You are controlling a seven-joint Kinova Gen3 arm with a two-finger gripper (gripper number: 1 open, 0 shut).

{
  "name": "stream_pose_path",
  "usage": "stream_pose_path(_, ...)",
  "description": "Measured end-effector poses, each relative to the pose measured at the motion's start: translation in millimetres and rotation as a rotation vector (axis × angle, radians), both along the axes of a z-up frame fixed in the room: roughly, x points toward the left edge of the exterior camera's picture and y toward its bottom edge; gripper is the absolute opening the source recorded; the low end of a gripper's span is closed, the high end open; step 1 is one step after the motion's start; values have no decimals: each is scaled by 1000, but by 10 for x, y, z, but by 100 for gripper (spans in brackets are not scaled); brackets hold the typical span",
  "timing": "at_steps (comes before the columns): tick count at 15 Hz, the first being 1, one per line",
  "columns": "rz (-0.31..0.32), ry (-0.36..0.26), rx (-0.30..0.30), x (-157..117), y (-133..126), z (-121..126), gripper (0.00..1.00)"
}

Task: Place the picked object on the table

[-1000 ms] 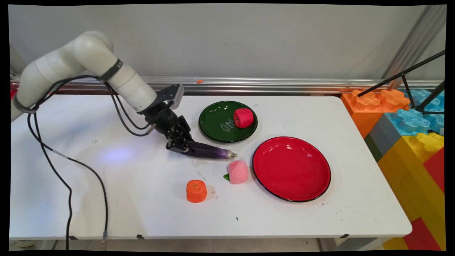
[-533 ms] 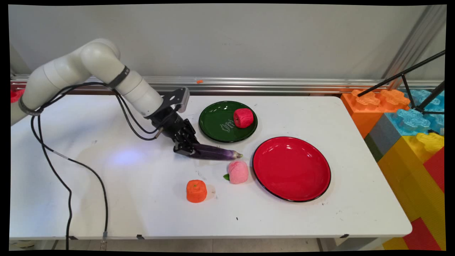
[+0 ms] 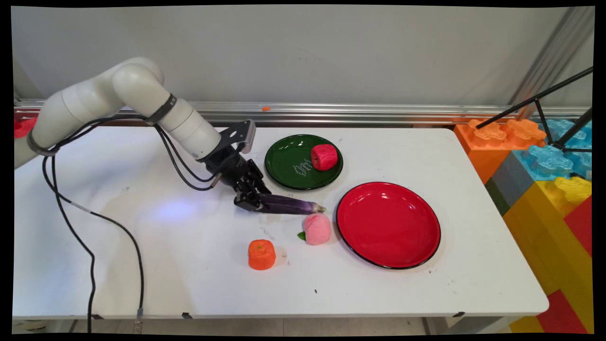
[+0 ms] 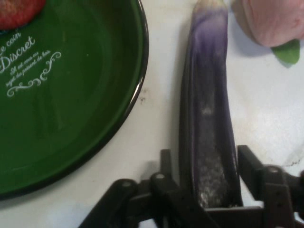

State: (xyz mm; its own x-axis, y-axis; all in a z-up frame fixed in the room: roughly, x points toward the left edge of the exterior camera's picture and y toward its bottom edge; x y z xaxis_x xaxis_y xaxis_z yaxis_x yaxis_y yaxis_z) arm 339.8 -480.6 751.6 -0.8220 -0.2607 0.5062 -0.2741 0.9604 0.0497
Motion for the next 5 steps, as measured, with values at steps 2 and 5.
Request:
stream_pose_path(2, -1, 6, -6, -26, 1, 9, 100)
stream_pose_path(5, 13, 10, -18, -50, -24, 74, 100)
